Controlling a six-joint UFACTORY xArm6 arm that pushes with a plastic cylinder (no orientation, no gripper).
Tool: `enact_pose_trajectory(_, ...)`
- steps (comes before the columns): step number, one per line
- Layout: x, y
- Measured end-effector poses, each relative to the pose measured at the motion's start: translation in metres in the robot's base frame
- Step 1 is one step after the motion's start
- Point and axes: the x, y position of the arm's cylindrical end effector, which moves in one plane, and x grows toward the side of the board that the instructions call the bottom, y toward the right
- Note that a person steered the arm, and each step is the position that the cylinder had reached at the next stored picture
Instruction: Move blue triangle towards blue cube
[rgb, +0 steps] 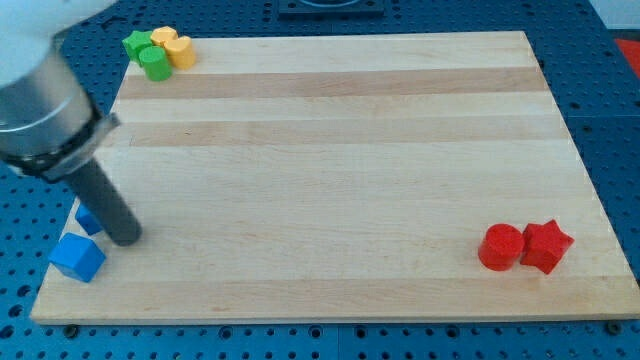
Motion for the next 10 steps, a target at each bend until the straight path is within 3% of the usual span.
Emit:
enact_pose_trajectory(2,-0.044,0.074)
enact_pose_trajectory(4,-0.107,0.061)
enact_pose_trajectory(6,-0.1,0.055)
enact_pose_trajectory(10,-0.056,-0.03)
